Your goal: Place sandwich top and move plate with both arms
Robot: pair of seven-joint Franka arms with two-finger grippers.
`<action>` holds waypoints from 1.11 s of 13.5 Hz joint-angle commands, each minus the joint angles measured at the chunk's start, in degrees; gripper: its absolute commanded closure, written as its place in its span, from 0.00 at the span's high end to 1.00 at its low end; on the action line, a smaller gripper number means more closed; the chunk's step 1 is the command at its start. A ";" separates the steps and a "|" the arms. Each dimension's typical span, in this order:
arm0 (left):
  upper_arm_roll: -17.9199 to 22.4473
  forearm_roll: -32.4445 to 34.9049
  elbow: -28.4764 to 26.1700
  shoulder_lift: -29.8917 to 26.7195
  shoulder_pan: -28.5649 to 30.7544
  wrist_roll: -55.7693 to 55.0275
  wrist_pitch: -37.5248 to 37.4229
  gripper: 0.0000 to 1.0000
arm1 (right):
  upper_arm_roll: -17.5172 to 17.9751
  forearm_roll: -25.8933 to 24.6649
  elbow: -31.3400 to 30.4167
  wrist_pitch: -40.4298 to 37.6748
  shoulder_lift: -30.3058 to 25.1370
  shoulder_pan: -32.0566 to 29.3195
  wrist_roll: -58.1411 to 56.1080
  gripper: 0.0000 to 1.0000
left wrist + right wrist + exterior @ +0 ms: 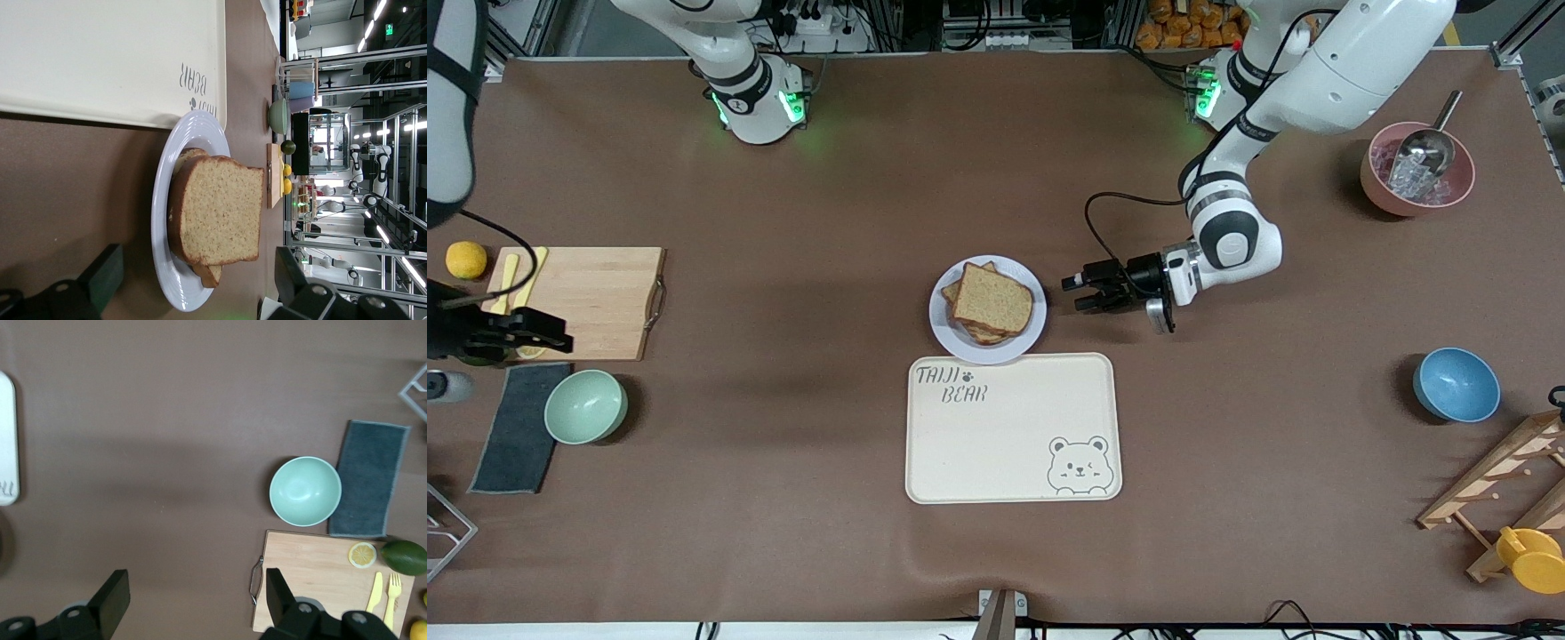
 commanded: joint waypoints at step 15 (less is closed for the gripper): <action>-0.29 -1.53 7.35 8.93 -0.79 1.17 -0.37 0.63 | 0.65 1.82 -14.24 -0.26 -14.46 0.13 5.64 1.00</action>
